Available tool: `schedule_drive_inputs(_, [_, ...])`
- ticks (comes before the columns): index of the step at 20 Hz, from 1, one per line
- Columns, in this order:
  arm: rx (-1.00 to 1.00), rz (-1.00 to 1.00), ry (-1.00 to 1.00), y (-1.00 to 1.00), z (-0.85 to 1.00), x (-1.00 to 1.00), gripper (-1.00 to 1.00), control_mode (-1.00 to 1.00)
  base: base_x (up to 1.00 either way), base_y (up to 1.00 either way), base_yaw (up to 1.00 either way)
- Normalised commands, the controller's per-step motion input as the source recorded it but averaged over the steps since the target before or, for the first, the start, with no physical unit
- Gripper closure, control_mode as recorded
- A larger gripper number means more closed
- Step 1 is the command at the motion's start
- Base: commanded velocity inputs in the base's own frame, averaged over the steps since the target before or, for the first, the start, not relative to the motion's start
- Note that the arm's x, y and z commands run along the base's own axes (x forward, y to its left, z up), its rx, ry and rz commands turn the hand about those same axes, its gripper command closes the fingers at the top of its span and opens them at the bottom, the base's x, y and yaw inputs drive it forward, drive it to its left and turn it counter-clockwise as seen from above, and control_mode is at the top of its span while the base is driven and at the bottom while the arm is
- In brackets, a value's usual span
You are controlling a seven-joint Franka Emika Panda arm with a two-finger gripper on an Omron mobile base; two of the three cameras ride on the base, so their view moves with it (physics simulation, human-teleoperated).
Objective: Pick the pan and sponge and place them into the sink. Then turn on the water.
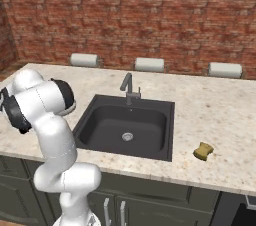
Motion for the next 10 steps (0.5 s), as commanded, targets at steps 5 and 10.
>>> schedule_drive_inputs(5, [0.01, -0.37, 0.00, -0.70, 0.18, -0.85, 1.00, -1.00, 0.00, 0.00, 0.00])
schedule_drive_inputs(10, [0.00, -0.35, 0.01, -0.80, 0.03, -0.37, 1.00, -1.00, 0.00, 0.00, 0.00])
